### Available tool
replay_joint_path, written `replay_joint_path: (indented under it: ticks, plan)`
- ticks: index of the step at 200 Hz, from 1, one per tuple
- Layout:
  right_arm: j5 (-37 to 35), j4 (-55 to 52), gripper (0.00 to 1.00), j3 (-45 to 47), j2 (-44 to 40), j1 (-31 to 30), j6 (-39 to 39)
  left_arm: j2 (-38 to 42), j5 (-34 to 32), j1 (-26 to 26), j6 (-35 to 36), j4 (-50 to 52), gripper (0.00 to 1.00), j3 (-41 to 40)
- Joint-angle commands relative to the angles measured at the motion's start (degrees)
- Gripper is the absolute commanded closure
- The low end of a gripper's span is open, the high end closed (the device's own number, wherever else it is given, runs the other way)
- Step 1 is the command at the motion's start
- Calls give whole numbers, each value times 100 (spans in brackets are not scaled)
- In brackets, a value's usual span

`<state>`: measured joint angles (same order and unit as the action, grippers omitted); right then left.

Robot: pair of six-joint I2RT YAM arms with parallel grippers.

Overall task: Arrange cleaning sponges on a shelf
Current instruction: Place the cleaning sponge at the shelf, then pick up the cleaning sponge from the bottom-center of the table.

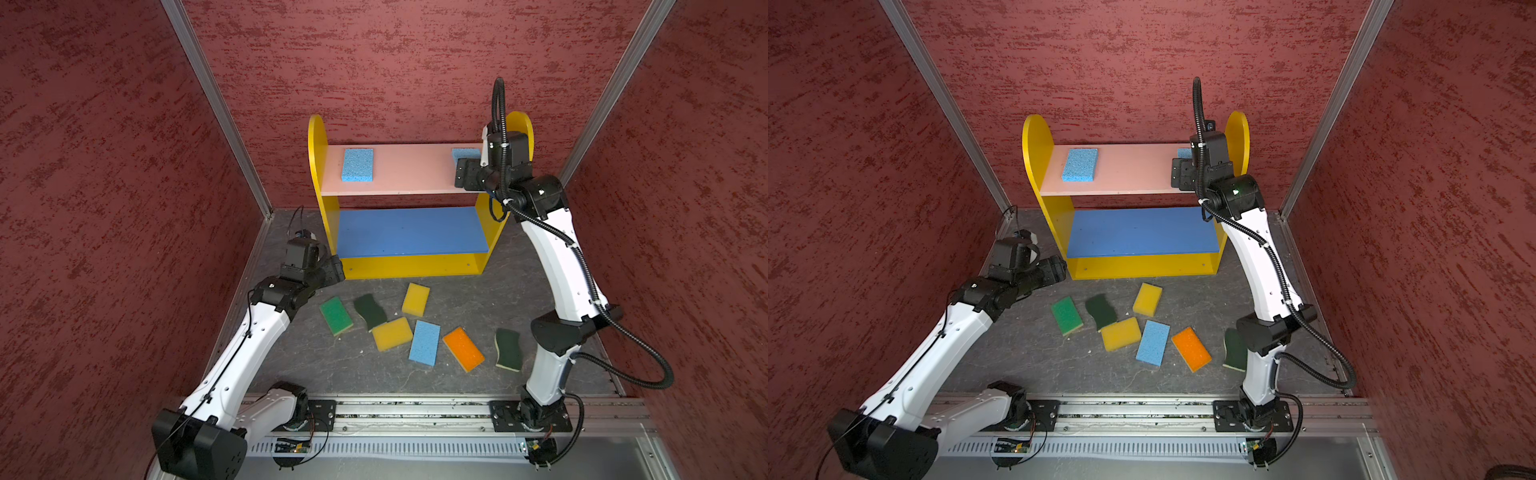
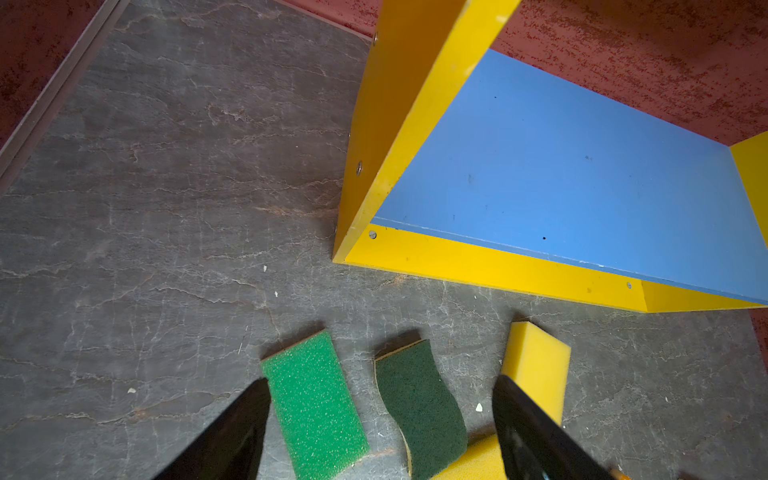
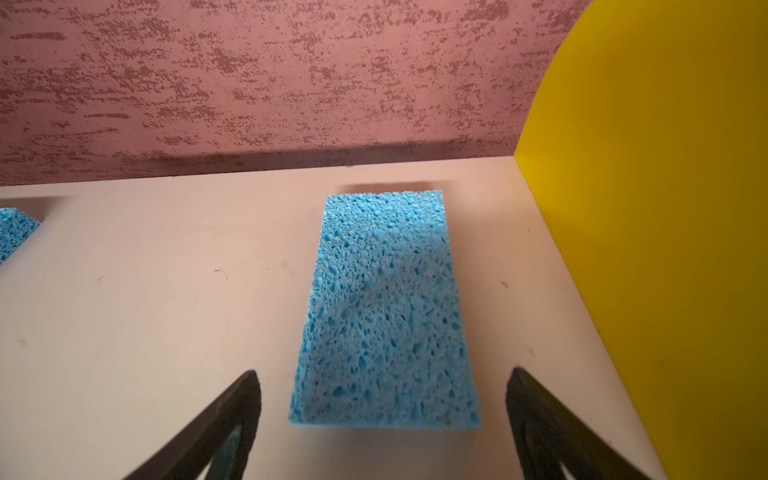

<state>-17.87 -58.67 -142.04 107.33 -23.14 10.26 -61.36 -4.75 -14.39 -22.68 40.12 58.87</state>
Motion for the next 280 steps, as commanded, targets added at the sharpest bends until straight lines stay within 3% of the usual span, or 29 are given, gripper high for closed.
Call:
replay_joint_path:
  ticks: [1, 86, 133, 194, 235, 280]
  plan:
    - [246, -19, 6, -126, -234, 2, -219, 125, 18, 51, 16, 108, 16, 66]
    - [988, -425, 3, 13, -606, -6, -372, 301, 11, 51, 255, 690, 16, 184]
    - [1287, 468, 1, 1813, -1853, -6, -266, 529, -76, -244, 445, 1179, 16, 413]
    - [1387, 879, 1, 4001, -3274, 3, -121, 747, -663, -1644, 343, 1723, 16, 440]
    - [1515, 1456, 1, 5531, -4170, 45, 180, 967, -940, -2624, -362, 1702, 16, 161]
    - [1714, 1661, 1, 6625, -4678, 176, 648, 1044, -1197, -3656, -1316, 1305, 16, -500]
